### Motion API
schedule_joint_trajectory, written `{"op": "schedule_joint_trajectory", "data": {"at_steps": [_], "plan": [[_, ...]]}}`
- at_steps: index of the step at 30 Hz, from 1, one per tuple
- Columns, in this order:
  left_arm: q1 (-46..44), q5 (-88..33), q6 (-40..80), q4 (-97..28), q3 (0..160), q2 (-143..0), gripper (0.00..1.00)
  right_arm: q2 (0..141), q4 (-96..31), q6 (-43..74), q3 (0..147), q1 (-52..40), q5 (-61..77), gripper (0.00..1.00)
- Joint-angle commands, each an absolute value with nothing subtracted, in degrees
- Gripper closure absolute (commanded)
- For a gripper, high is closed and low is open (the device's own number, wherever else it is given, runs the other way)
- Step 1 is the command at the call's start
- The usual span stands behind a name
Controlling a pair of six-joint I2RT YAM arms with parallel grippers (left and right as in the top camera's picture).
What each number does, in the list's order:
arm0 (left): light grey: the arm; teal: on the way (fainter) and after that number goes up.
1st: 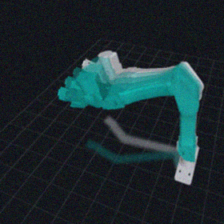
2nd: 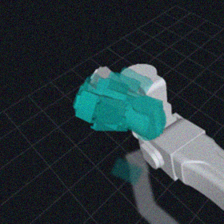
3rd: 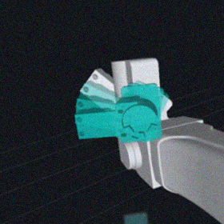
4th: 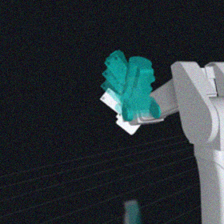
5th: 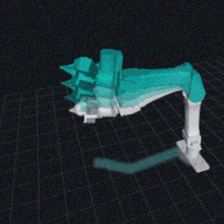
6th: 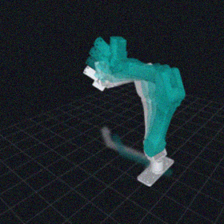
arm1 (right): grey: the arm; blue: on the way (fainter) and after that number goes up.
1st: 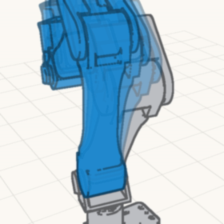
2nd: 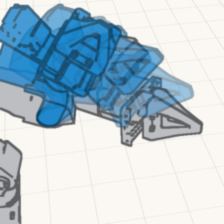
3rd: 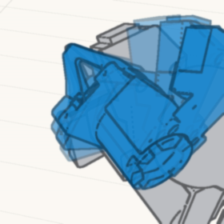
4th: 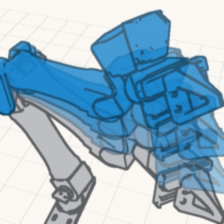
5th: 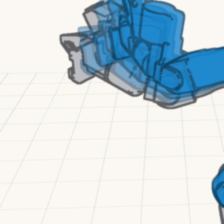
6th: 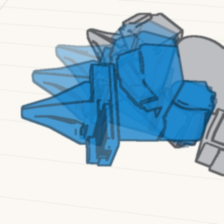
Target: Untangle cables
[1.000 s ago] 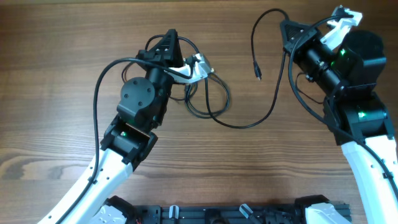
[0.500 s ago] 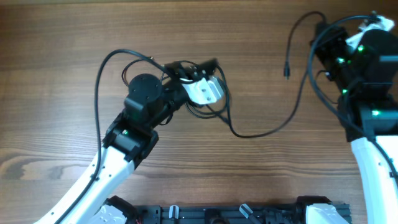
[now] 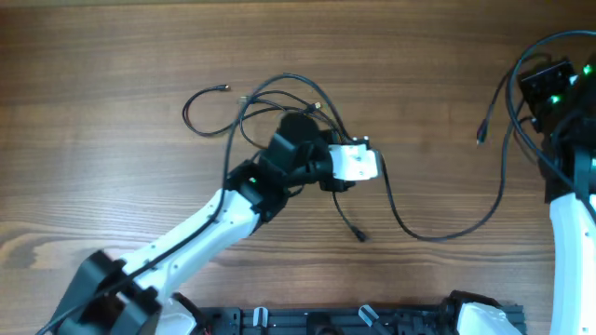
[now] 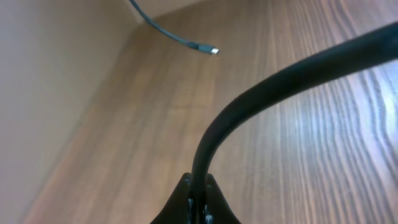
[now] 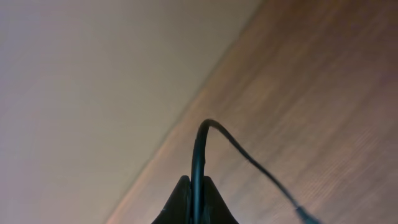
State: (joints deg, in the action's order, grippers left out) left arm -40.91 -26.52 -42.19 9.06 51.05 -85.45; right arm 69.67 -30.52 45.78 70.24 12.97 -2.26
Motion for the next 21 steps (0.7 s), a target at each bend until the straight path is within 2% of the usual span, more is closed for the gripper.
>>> {"op": "schedule_joint_trajectory", "data": {"at_steps": [1,5,9,12,16,21], "plan": [[-43.0,-28.0,-38.1,12.6,51.3,-88.1,0.96,72.0,-32.2,43.0,71.1,13.4,-4.6,0.96],[-44.0,-28.0,-38.0,17.0,51.3,-89.1,0.96,72.8,-33.1,42.7,71.1,13.4,-3.0,0.96],[-44.0,-27.0,-32.2,24.9,51.3,-89.1,0.96,72.8,-33.4,41.9,71.1,13.4,1.8,0.96],[-44.0,-26.0,-30.8,28.8,51.3,-89.1,0.96,72.9,-33.7,40.1,71.1,13.4,10.7,0.96],[-44.0,-19.7,-30.8,28.7,51.3,-89.1,0.96,73.4,-33.8,35.7,71.1,13.4,23.3,0.96],[-44.0,-19.0,-30.8,28.8,51.3,-89.1,0.96,75.3,-34.4,29.4,71.1,13.3,38.1,0.96]]}}
